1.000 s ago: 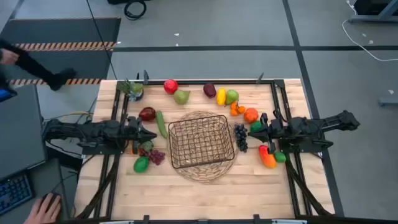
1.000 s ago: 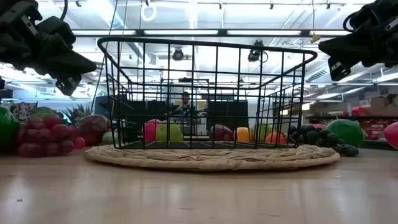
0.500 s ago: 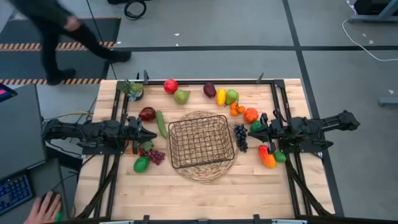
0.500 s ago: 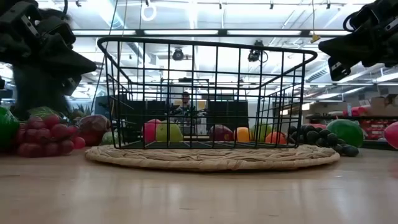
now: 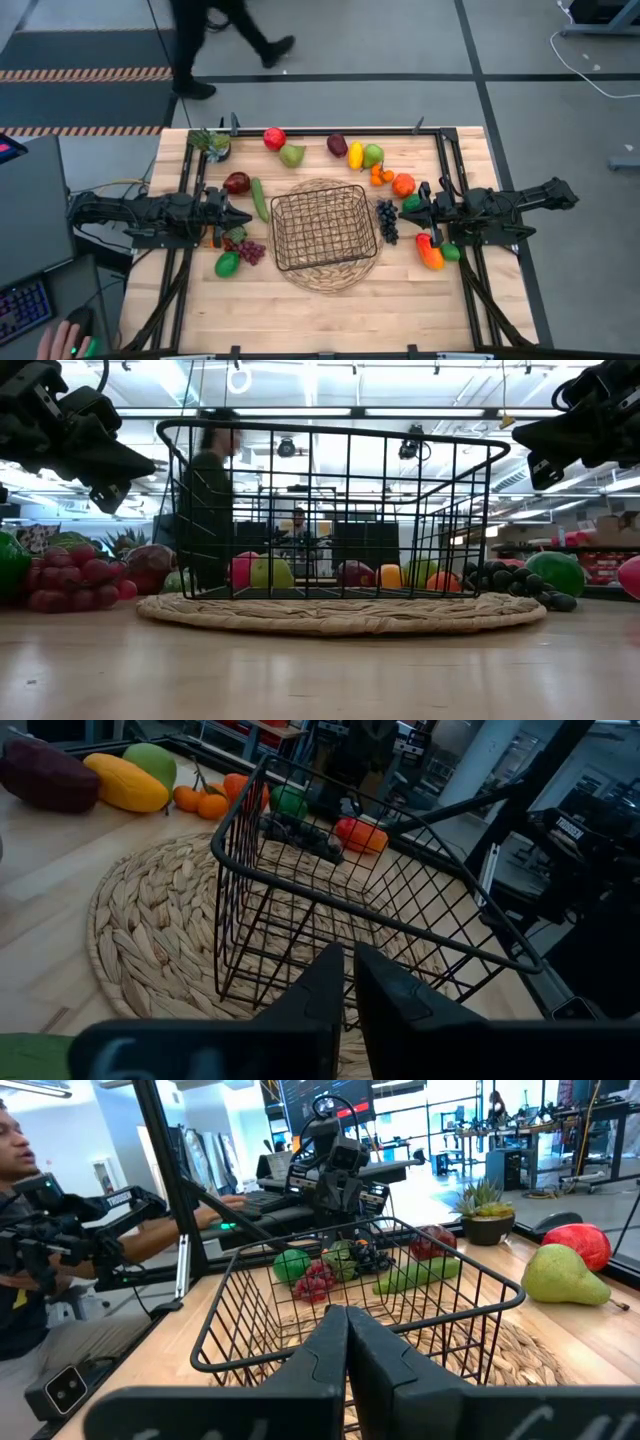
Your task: Build produce basket
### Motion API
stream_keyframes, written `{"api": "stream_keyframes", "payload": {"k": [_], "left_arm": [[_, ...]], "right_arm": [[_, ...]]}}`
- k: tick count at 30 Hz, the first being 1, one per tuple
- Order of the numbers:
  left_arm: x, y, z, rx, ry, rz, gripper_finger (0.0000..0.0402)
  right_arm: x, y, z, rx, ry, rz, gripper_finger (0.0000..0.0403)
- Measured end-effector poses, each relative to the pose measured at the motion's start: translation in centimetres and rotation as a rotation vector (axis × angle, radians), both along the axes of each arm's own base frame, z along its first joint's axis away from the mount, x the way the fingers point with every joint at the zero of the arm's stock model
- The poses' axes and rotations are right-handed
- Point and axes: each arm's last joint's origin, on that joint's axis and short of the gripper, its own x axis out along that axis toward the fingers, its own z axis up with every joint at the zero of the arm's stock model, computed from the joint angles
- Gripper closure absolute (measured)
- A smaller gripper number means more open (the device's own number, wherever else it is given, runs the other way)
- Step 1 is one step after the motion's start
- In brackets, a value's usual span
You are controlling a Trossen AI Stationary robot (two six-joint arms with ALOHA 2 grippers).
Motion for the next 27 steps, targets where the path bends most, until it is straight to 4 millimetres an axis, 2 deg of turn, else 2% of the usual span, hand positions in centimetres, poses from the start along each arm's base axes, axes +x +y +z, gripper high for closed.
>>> {"api": "stream_keyframes", "payload": {"k": [27], "left_arm": [[0.0,0.0,0.0,0.0,0.0,0.0,0.0373]], "right_arm": [[0.0,0.0,0.0,0.0,0.0,0.0,0.0389]]}}
